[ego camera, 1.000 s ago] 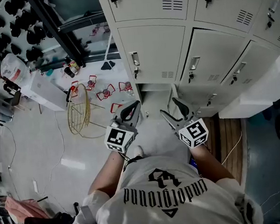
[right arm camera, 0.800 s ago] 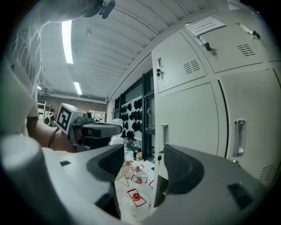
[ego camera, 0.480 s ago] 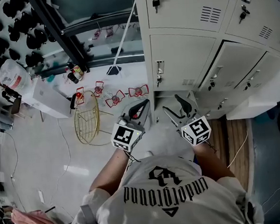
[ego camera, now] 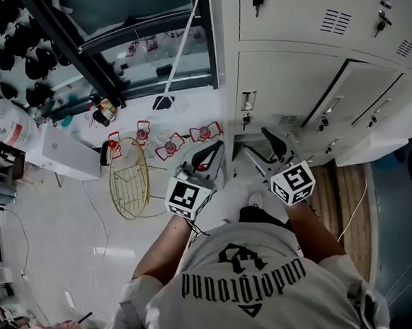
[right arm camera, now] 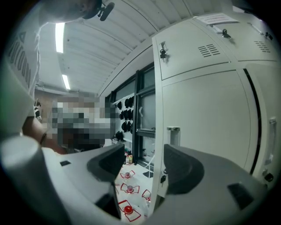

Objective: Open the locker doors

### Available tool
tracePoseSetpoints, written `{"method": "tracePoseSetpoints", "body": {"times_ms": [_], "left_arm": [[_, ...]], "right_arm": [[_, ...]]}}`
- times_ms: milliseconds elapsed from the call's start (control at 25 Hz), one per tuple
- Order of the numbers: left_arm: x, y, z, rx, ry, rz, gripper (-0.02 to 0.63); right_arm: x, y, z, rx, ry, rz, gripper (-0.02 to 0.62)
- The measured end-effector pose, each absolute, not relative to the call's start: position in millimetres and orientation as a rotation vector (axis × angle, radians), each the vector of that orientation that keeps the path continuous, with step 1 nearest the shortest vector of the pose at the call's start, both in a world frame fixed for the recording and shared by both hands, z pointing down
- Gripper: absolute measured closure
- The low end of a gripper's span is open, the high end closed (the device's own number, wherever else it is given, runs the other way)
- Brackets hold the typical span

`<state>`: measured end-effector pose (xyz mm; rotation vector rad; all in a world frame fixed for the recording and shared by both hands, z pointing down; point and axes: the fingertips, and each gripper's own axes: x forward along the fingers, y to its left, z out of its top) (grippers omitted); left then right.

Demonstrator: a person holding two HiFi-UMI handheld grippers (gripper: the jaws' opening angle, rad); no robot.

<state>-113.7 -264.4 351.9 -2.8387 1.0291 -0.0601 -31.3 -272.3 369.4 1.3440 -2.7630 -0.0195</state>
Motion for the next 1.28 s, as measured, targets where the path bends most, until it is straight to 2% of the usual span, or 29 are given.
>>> {"method": "tracePoseSetpoints", "body": {"times_ms": [640, 1280], "left_arm": [[-100, -355, 375, -2.843, 1.100, -0.084, 0.598], [-108, -379, 378, -2.854, 1.140, -0.061, 0.598]], "right_arm": [[-49, -364, 389, 1.187, -2.794, 0.005, 0.322], [-59, -385, 392, 1.258, -2.815, 0.044, 0.332]]}}
